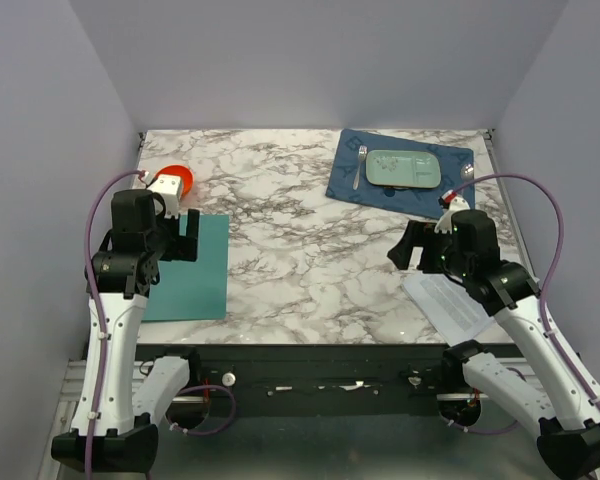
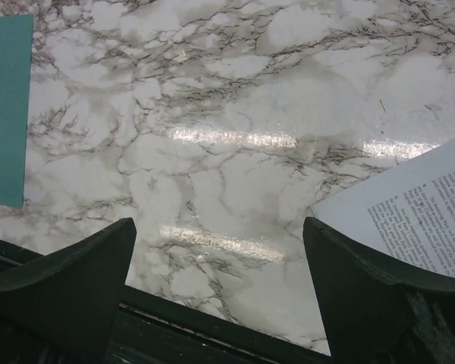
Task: Put the files into the folder
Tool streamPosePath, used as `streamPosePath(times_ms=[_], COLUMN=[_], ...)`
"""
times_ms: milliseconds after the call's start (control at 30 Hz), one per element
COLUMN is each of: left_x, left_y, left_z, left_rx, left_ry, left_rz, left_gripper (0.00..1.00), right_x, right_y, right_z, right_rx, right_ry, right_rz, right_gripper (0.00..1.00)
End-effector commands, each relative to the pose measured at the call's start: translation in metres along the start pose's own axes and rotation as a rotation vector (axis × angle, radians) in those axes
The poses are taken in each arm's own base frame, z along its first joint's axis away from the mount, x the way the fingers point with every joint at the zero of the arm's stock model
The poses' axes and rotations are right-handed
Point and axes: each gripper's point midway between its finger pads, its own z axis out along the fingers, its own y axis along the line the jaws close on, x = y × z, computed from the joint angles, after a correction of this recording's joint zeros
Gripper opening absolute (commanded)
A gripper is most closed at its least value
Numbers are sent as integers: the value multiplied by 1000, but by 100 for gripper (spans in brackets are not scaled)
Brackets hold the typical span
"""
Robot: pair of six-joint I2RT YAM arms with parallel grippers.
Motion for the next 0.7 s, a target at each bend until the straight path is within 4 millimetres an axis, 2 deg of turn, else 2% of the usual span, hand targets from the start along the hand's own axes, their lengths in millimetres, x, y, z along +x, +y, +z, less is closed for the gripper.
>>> streamPosePath(times_ms=[0, 67, 133, 167, 200, 400, 533, 667], left_x=[-9, -7, -3, 0, 3, 35, 62, 75], left_y=[18, 35, 40, 56, 62, 111, 124, 135], left_z=[1, 7, 16, 17, 21, 45, 61, 75], left_rx=[-93, -136, -99, -133, -138, -161, -154, -147], left_ry=[-1, 11, 23, 28, 42, 129, 184, 183], left_rz=[-25, -57, -70, -109, -119, -181, -183, -197], left_gripper=[99, 99, 99, 99, 99, 99, 99, 99], right_x=[6, 3, 1, 0, -2, -2, 2, -1], right_y=[-5, -7, -8, -8, -8, -10, -9, -6], right_z=[-6, -9, -12, -14, -16, -21, -20, -22], right_rx=[21, 37, 43, 44, 43, 48, 29, 20], right_ry=[25, 15, 1, -6, -19, -33, -36, -45], right_rz=[-28, -31, -36, -38, -40, -53, -54, -52], right_gripper=[100, 100, 100, 100, 100, 100, 100, 100])
